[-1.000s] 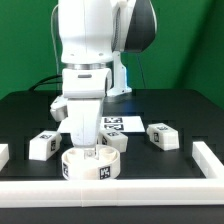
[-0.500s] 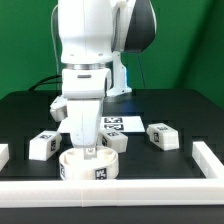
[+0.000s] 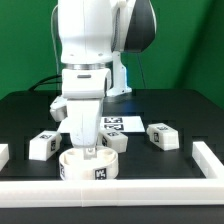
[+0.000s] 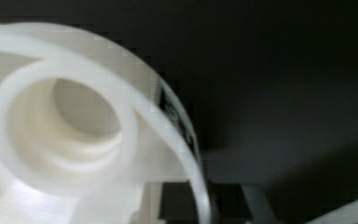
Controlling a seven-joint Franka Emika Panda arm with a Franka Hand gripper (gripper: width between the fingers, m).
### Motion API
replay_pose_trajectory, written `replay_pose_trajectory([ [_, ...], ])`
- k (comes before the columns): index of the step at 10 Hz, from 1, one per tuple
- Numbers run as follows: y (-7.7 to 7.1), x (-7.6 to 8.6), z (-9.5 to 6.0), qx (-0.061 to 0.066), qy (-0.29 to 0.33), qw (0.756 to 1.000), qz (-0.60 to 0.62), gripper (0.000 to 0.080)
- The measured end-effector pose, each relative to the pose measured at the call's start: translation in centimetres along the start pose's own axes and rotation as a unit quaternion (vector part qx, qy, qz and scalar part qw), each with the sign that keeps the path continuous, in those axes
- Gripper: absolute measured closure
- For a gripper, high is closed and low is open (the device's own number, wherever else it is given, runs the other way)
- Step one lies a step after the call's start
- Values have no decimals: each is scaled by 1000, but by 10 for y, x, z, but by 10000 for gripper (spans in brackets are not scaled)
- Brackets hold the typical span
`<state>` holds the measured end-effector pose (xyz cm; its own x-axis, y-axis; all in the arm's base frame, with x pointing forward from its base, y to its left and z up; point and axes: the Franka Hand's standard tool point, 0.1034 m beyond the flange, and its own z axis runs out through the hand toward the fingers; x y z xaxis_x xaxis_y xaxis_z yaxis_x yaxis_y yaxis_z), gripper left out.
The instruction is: Assemble stool
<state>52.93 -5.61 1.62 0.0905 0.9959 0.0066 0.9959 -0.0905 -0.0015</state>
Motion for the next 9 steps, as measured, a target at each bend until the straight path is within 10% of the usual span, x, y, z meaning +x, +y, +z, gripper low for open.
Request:
replay_pose_trajectory([
  [9, 22, 90, 0, -7, 23, 999, -25, 771],
])
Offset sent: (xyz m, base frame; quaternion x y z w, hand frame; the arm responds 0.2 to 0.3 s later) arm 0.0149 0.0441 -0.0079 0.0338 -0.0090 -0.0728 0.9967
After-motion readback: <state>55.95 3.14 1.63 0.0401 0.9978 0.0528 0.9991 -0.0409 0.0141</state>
